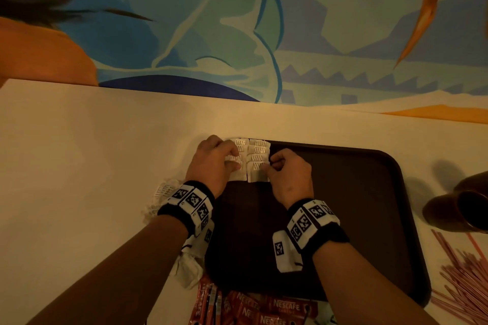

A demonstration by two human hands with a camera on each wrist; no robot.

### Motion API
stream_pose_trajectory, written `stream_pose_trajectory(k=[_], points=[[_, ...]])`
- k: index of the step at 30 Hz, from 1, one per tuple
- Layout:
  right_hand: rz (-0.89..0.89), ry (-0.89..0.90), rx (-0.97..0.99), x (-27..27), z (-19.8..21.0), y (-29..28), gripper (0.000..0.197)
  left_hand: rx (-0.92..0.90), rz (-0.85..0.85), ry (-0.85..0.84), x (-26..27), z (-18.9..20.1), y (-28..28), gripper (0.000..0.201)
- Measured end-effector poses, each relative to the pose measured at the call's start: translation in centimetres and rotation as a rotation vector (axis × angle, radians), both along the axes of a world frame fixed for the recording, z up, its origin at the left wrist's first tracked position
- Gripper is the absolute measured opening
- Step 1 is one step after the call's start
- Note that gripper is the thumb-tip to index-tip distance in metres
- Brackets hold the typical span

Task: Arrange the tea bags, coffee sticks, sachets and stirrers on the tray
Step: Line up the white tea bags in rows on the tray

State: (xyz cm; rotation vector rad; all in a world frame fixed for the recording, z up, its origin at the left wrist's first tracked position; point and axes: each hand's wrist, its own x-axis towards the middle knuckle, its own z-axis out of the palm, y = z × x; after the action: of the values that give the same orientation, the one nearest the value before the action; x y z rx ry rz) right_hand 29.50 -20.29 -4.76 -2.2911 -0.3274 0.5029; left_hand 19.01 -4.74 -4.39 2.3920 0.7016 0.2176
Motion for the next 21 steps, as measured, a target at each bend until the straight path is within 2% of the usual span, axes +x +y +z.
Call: stream_pose_trajectory(k=[3, 7, 18, 21], points=[[-0.003, 0.019, -0.037, 0.0, 0.2, -0.4, 0.032, 0.049, -0.017, -0.010, -1.0, 0.0, -0.2, 0.018], [0.015, 0.036, -0.093, -0.7, 0.5, -0.3, 0.039, 0.050, -0.046, 0.061, -1.8, -0.3, -0.4, 0.015], [0.032, 0.006, -0.167, -1.7, 0.5, 1.0, 0.031, 0.060, -0.060, 0.073, -1.8, -0.3, -0.5, 0.015], [0.023, 0.010, -0.164, -1.7, 0.9, 0.7, 0.035, 0.056, -0.037, 0.043, -2.4, 0.3, -0.4, 0.016]])
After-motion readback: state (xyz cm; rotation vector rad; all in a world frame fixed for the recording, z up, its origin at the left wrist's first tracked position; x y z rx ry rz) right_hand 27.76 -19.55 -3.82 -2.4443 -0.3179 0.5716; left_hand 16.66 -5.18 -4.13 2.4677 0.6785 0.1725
